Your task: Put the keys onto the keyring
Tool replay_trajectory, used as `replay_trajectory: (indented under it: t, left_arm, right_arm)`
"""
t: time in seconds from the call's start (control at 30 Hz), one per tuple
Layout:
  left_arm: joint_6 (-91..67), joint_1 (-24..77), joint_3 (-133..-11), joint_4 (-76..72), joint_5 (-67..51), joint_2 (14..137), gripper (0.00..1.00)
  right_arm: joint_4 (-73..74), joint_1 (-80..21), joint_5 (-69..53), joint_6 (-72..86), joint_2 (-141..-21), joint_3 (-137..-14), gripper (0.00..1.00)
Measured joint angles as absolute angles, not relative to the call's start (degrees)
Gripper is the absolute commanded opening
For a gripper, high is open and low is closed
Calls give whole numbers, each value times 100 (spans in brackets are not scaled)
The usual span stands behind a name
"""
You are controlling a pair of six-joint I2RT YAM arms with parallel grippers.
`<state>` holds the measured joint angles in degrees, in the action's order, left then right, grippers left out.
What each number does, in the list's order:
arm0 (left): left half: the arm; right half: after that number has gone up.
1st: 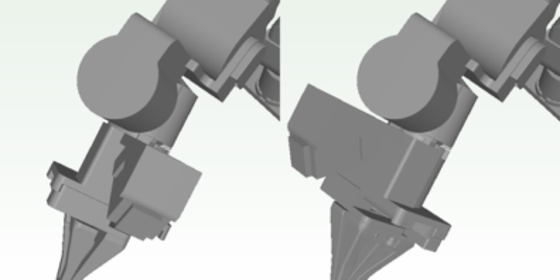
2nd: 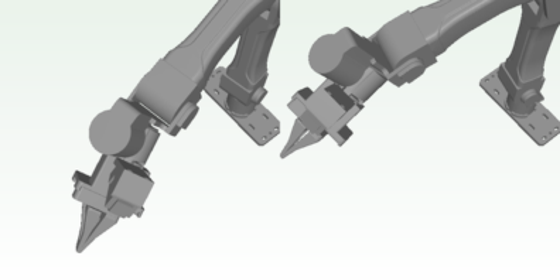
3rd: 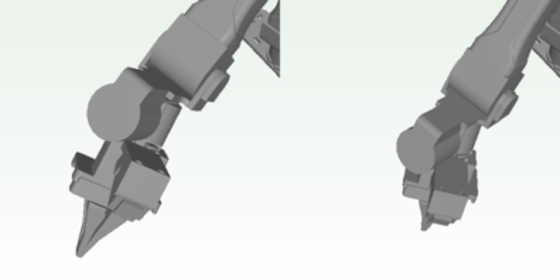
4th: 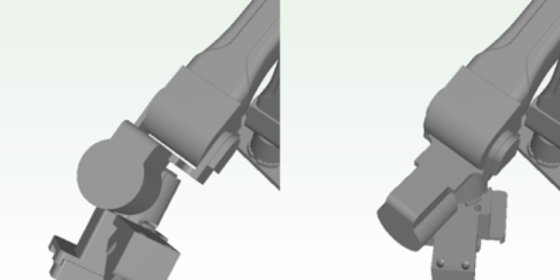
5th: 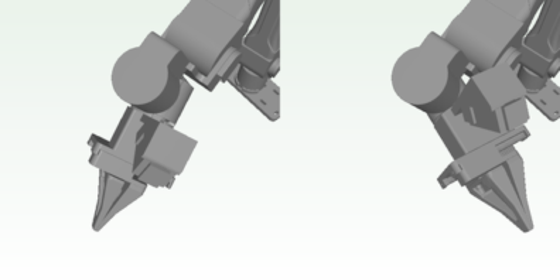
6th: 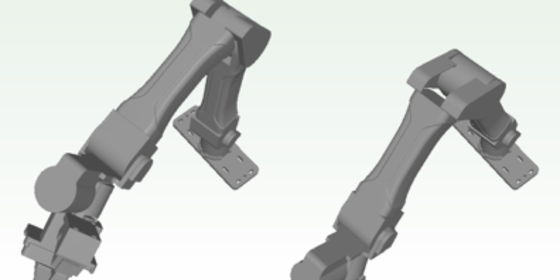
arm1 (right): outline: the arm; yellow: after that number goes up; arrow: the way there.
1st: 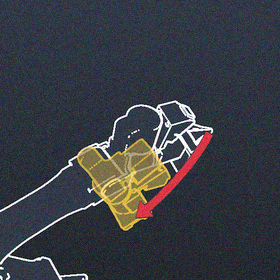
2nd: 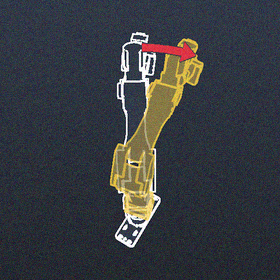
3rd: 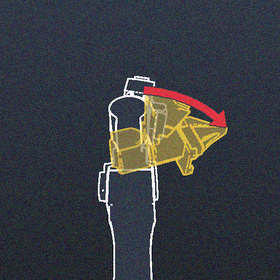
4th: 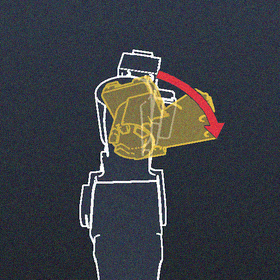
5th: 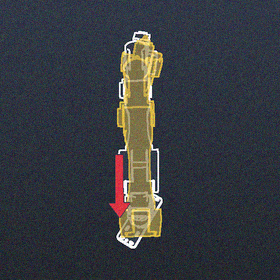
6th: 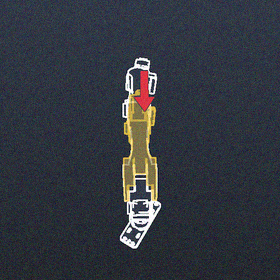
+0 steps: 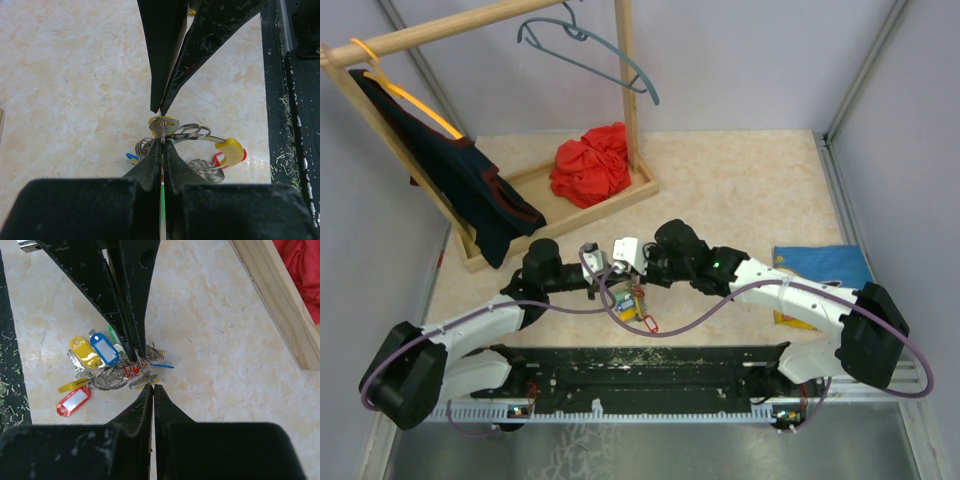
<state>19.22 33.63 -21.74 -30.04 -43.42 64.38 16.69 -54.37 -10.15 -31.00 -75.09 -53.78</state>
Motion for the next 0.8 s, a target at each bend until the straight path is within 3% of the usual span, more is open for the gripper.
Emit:
replay_trajectory:
  t: [0.53,0.8]
  left_arm:
    - [1903,3363,-2171,-3072,-4403,6394,1]
    - [1905,3361,-2121,-3096,-4254,6340,1]
  right_arm:
    - [1614,-5437,-1000,-2934,-7509,-5378,0]
    - [2141,-5439,-412,-1846,-7537,-5422,0]
